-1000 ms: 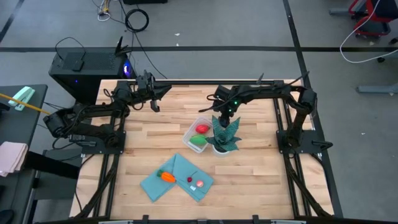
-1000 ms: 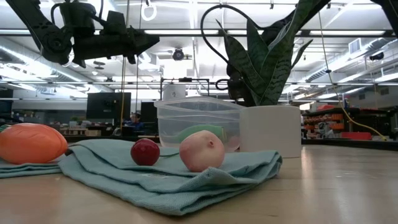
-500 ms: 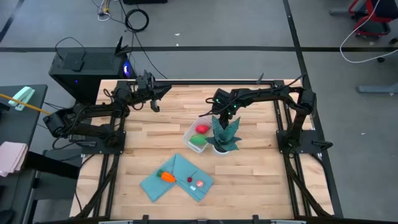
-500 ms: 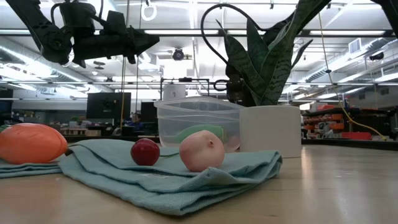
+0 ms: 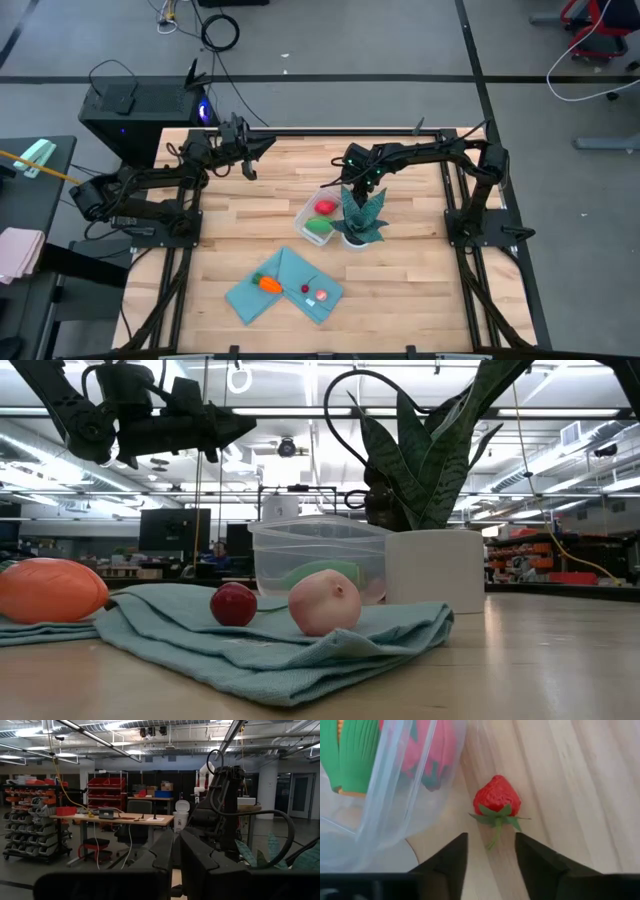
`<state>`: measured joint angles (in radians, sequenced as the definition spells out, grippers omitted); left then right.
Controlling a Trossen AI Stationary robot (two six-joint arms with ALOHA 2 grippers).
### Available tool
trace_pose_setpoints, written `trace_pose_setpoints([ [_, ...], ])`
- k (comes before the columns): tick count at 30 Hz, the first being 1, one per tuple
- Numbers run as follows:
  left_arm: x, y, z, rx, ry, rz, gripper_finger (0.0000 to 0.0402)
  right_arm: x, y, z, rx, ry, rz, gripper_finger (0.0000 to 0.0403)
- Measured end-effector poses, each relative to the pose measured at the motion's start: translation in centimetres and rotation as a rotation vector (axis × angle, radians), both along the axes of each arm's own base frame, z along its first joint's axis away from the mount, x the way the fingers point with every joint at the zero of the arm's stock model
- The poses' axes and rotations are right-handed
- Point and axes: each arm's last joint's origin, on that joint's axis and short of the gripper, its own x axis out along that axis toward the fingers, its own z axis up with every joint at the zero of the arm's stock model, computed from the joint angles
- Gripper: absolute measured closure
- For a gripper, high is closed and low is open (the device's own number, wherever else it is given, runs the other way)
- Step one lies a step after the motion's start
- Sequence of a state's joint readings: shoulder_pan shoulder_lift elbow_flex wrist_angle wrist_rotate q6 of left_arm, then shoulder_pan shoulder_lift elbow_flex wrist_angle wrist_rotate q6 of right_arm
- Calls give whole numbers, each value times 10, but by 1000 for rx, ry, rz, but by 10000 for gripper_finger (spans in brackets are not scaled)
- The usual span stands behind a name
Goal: Pick and placing Produce into tupperware
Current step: Put the strawberry into the container
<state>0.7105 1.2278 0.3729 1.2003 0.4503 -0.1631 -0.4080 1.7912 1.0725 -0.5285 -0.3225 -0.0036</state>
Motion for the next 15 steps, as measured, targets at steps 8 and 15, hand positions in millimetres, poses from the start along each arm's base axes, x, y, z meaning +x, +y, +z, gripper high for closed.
trace_pose_setpoints([
  [8,0,0,0,1,0,1,371,0,0,0,-16,-6,36,388],
  [15,0,0,0,1,0,0,367,0,-1,0,-67,0,61,397],
])
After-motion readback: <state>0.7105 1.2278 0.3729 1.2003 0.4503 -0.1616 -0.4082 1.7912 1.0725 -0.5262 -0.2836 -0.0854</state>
